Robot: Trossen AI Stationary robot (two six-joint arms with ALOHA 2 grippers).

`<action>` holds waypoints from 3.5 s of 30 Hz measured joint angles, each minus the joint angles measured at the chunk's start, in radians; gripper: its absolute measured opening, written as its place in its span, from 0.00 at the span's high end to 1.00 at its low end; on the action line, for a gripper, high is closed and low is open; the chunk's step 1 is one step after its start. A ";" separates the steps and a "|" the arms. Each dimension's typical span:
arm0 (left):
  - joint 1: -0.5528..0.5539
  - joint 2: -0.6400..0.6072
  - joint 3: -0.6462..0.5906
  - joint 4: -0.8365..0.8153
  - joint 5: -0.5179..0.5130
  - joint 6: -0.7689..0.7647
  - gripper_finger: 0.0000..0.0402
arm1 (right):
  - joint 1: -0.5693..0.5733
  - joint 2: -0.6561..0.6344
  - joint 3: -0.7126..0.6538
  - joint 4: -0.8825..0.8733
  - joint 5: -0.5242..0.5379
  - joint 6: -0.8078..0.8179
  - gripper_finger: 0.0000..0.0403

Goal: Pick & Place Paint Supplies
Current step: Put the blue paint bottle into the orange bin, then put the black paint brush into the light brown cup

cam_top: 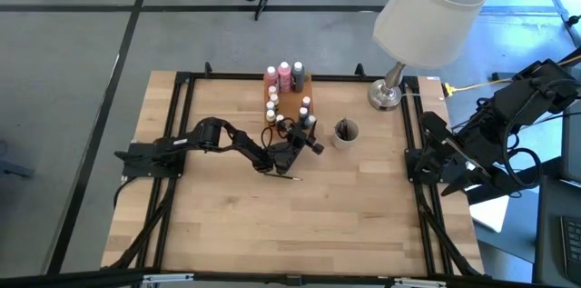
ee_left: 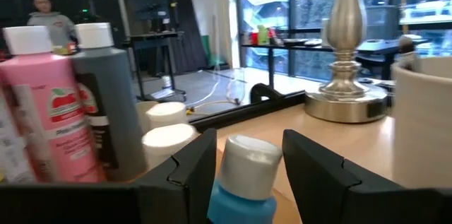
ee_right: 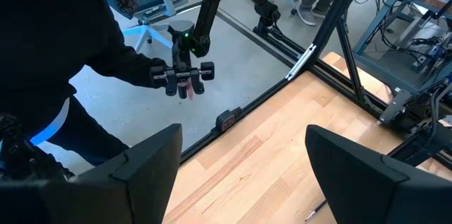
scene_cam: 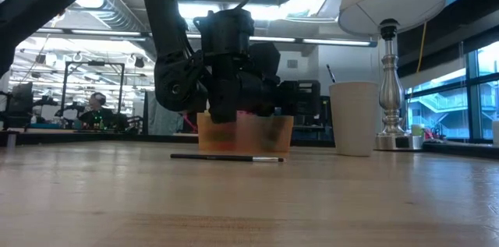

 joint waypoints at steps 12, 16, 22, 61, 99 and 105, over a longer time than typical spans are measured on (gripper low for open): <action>-0.002 0.000 0.000 0.001 -0.023 0.006 0.61 | 0.000 0.000 0.000 -0.005 0.000 -0.007 0.24; -0.004 0.000 0.000 0.002 -0.041 0.016 0.60 | 0.000 0.000 0.000 -0.007 0.000 -0.008 0.24; -0.004 0.000 0.000 0.006 -0.034 0.016 0.60 | 0.000 0.000 0.000 -0.007 0.000 -0.008 0.24; -0.181 -0.133 0.000 0.186 -0.173 0.273 0.62 | 0.020 0.003 0.000 -0.071 0.019 0.053 0.24; -0.605 -1.104 -0.096 -0.442 -0.506 0.649 1.00 | -0.508 0.303 -0.036 -0.092 0.417 0.300 1.00; -0.577 -1.140 -0.132 -0.439 -0.507 0.549 1.00 | -0.837 0.289 -0.076 -0.092 0.136 0.120 1.00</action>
